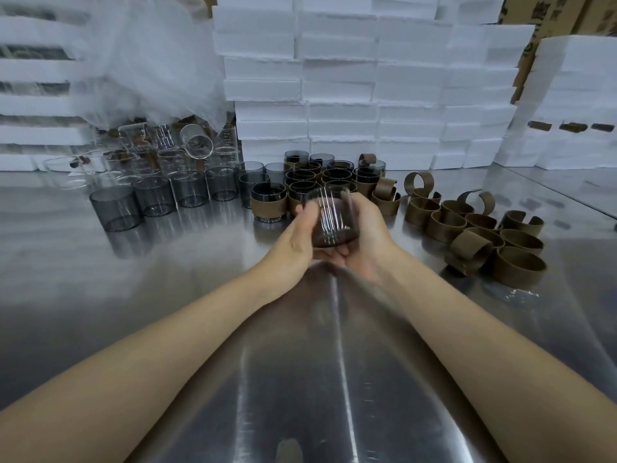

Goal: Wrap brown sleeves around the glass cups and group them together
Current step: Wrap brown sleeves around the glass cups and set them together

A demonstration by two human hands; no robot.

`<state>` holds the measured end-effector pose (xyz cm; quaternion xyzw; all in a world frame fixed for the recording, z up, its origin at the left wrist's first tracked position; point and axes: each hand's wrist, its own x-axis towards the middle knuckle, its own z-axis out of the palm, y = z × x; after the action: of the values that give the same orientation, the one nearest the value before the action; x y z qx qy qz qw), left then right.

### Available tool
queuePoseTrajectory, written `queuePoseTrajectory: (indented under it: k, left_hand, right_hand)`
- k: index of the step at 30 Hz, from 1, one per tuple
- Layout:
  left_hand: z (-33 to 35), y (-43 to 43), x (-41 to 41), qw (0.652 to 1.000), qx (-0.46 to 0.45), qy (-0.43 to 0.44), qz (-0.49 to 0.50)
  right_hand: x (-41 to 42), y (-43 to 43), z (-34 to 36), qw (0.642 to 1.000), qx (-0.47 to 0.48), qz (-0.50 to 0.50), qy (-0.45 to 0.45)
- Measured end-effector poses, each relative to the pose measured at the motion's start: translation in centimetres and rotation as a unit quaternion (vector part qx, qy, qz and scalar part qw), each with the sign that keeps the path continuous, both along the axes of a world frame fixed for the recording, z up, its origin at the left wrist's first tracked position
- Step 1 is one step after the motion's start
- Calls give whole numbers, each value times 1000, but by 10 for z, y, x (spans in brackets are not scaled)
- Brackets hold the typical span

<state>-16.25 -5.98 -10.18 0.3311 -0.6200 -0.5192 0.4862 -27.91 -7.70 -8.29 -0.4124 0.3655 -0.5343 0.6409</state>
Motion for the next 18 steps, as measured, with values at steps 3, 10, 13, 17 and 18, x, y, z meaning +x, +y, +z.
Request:
queuePoseTrajectory:
  k: [3, 10, 13, 17, 18]
  left_hand:
    - [5, -1, -9, 987, 120, 108, -15]
    - [14, -13, 17, 947, 199, 243, 62]
    - [13, -15, 22, 942, 226, 238, 72]
    - [9, -16, 23, 957, 191, 211, 53]
    - [8, -17, 22, 959, 181, 209, 51]
  right_hand:
    - [-11, -9, -7, 965, -62, -131, 219]
    - [-65, -28, -18, 775, -62, -277, 564]
    - [-77, -33, -16, 761, -27, -275, 587]
    - [-86, -36, -14, 751, -22, -263, 605]
    - [-87, -36, -14, 747, -35, -265, 608]
